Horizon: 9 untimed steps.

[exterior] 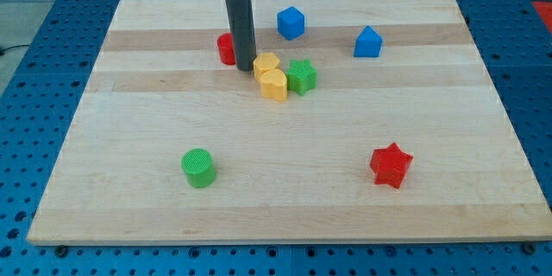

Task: Place the red circle at the top of the yellow hexagon

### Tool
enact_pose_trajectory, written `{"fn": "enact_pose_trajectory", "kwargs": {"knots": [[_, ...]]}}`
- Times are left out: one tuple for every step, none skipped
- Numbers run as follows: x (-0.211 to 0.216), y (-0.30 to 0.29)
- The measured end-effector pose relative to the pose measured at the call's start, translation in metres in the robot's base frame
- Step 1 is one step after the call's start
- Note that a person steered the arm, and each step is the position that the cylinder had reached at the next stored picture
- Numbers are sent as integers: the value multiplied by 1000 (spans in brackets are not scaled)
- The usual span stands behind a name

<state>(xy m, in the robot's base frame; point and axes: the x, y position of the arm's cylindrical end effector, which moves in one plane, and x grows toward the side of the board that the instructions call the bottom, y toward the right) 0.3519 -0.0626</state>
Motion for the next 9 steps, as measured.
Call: {"fn": "enact_pose_trajectory", "kwargs": {"knots": [[-24, 25], [-57, 22], [-69, -17], [-59, -70], [-28, -56], [-21, -26], [-38, -23], [-48, 2], [-48, 21]]}}
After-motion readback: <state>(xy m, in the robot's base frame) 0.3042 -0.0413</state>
